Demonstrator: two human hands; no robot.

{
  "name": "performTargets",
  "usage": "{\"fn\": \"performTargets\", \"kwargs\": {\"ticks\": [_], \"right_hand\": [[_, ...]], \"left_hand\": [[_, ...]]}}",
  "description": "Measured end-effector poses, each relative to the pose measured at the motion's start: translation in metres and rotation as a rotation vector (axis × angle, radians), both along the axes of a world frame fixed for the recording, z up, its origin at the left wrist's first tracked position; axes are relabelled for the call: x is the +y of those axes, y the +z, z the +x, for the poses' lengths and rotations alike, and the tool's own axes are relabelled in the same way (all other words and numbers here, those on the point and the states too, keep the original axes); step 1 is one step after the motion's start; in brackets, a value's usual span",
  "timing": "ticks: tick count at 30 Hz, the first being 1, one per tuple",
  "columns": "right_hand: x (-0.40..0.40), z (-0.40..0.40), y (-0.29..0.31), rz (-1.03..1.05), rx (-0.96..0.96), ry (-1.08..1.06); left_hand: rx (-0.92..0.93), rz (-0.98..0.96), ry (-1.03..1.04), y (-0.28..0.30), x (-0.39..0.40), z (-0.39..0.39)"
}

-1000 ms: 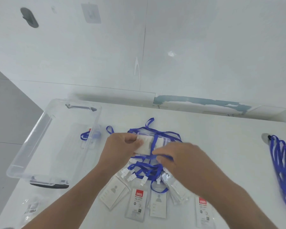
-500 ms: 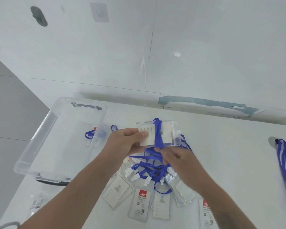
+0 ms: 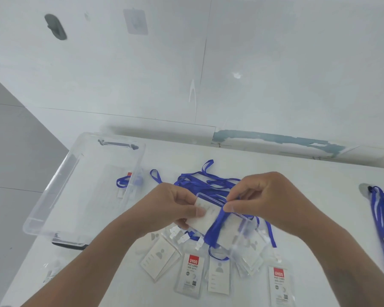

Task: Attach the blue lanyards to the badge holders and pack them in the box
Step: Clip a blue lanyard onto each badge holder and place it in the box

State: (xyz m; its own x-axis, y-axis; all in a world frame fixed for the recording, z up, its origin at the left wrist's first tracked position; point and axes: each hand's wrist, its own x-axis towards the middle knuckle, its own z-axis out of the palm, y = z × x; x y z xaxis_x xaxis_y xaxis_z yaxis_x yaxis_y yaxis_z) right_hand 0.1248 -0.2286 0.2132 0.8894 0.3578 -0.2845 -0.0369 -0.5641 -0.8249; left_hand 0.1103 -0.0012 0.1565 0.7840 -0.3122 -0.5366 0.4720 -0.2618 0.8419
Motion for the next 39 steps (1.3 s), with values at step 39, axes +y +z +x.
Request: {"fn": "performTargets", "kwargs": {"ticks": [39], "right_hand": [[0.061,-0.002,-0.049,0.077,0.061,-0.169]], "left_hand": [[-0.079,0.124,0.118,0.012,0.025,-0.007]]}}
